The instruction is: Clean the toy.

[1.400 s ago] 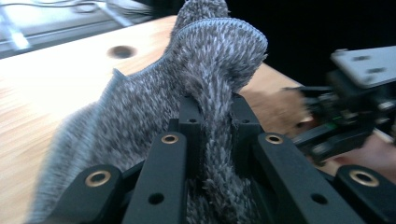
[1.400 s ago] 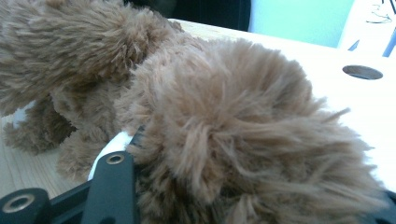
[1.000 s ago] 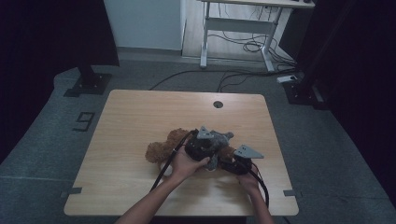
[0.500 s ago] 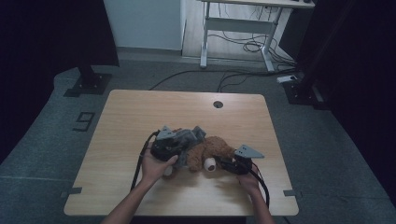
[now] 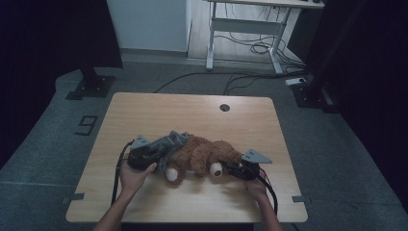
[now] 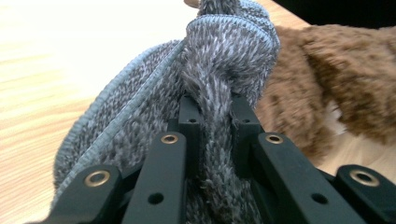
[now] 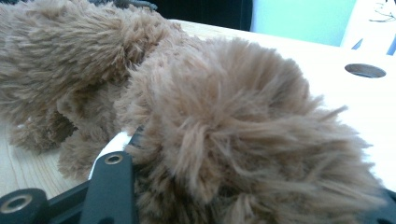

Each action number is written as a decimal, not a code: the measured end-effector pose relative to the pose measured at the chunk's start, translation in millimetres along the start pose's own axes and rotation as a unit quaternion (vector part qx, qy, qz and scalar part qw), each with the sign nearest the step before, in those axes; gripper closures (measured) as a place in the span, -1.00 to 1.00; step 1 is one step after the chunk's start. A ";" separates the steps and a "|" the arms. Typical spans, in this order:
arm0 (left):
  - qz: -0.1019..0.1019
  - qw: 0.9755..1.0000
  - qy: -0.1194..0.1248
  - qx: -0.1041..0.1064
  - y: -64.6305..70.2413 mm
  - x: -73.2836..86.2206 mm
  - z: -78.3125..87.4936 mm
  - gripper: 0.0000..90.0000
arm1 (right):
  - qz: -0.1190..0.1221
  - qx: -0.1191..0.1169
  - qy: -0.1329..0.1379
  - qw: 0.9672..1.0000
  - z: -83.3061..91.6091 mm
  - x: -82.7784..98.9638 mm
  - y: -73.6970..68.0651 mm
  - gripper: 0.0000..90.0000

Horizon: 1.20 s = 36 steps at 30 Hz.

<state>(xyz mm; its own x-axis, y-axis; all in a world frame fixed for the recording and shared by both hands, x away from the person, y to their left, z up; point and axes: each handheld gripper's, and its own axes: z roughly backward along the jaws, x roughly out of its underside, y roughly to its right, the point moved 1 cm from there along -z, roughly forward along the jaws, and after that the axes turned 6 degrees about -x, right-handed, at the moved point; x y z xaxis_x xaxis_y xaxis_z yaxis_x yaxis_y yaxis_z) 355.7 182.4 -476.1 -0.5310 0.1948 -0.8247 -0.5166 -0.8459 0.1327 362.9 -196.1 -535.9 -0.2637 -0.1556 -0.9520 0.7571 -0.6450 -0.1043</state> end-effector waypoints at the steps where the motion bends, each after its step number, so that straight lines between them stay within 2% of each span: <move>1: 0.005 1.000 0.000 -0.001 -2.0 1.3 0.8 0.75 | 0.000 0.000 0.000 1.000 -0.2 0.0 0.1 -0.01; 4: 0.007 1.000 0.001 -0.004 -3.1 2.0 2.2 0.75 | -0.001 -0.001 0.001 1.000 -0.4 -0.1 0.8 -0.01; 7: 0.004 1.000 0.005 -0.003 0.9 -3.7 2.9 0.75 | -0.003 0.000 0.001 1.000 -0.4 0.0 1.0 -0.01; 13: -0.014 1.000 0.021 0.007 21.1 -33.9 -4.1 0.73 | -0.009 -0.002 0.001 1.000 -0.2 -0.1 2.7 -0.02; 17: -0.024 0.999 0.017 0.023 40.3 -55.8 -24.1 0.73 | -0.005 -0.001 0.001 1.000 0.0 -0.4 1.8 -0.02; 21: -0.041 0.999 -0.014 0.024 56.8 -67.2 -53.0 0.73 | -0.001 -0.002 -0.002 1.000 0.6 -0.8 1.2 -0.03; 22: -0.042 0.999 -0.024 0.021 58.0 -67.3 -60.9 0.73 | -0.001 -0.003 -0.002 1.000 0.6 -0.8 1.3 -0.03; 24: -0.025 0.998 -0.038 0.032 57.0 -62.7 -73.5 0.73 | 0.000 -0.003 -0.002 1.000 0.6 -0.9 1.3 -0.04; 26: -0.033 0.998 -0.039 0.024 58.9 -55.5 -76.8 0.75 | 0.001 -0.004 -0.004 1.000 1.1 -1.2 1.5 -0.07; 29: -0.045 0.998 -0.028 0.020 63.3 -44.7 -71.3 0.78 | -0.006 -0.006 -0.008 1.000 2.4 -3.2 0.3 -0.27; 33: -0.033 0.999 -0.009 0.036 63.4 -30.4 -61.9 0.79 | -0.013 -0.002 -0.033 0.999 7.0 -10.7 -6.3 -0.61; 36: -0.024 0.999 0.007 0.044 62.7 -20.8 -56.3 0.79 | -0.023 -0.012 -0.047 0.999 15.4 -18.9 -10.6 -0.70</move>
<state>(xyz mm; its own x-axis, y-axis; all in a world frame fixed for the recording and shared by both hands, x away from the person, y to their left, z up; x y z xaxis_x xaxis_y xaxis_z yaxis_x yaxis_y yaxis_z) 372.2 97.3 -481.6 -0.4953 0.2256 -0.8389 -0.5980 -0.7890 0.1409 350.7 -197.9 -512.3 -0.3531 -0.1971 -0.9146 0.7571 -0.6345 -0.1556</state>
